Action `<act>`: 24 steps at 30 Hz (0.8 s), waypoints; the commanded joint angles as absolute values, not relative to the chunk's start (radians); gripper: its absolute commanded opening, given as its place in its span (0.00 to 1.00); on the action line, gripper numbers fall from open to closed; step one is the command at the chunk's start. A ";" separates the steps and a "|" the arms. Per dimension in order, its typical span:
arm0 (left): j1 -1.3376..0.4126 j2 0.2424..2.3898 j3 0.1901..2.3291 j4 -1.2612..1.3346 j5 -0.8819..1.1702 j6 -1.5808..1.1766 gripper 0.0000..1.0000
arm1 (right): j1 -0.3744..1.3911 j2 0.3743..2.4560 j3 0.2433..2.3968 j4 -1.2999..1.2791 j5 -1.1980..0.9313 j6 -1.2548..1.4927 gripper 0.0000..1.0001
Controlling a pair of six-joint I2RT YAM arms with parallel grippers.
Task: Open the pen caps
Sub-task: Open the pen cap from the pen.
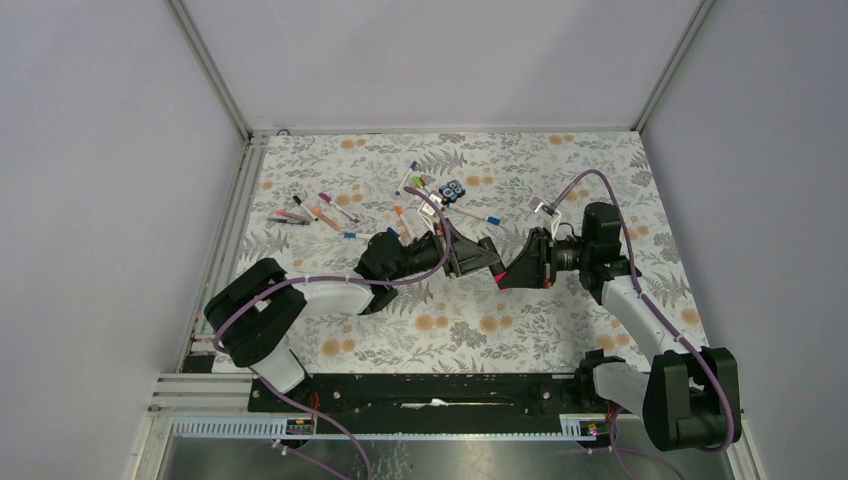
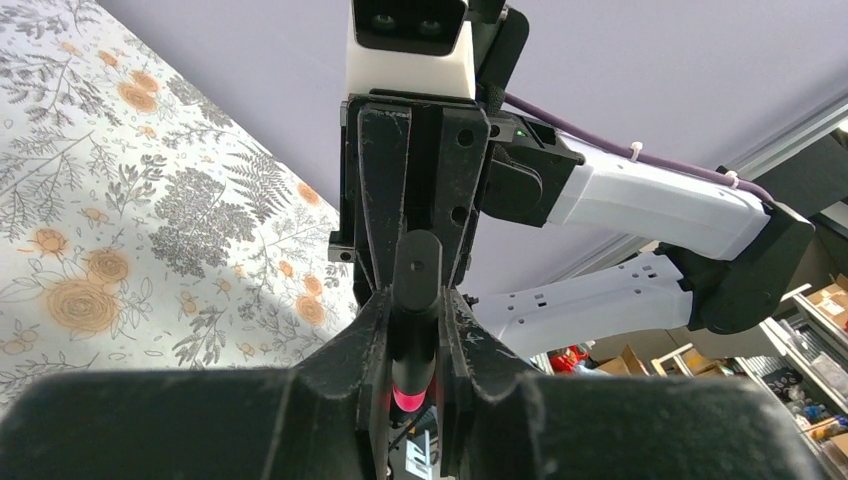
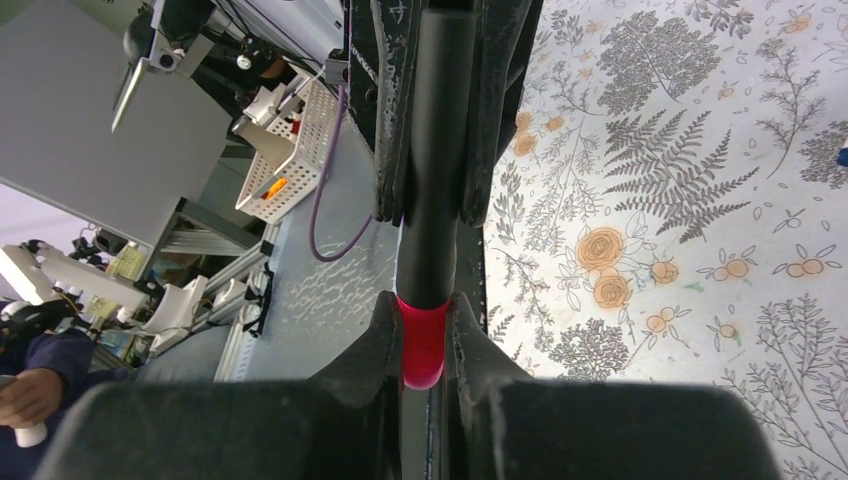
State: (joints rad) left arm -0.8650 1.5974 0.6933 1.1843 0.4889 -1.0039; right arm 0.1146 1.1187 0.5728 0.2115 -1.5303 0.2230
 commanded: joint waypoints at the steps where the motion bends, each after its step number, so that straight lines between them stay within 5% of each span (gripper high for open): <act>1: -0.888 1.582 0.722 1.429 0.437 -1.022 0.00 | 0.115 1.117 0.568 0.246 -1.480 0.197 0.00; 10: -0.834 1.469 0.735 1.416 0.212 -0.738 0.00 | 0.114 1.124 0.569 0.245 -1.501 0.200 0.00; 24: -0.671 1.491 0.818 1.553 0.131 -0.855 0.00 | 0.114 1.157 0.555 0.294 -1.515 0.250 0.00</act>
State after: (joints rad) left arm -0.8192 1.5570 0.6979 1.1759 0.4118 -0.8463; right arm 0.1230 1.1336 0.5919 0.3702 -1.4200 0.2302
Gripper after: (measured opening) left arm 0.167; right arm 0.197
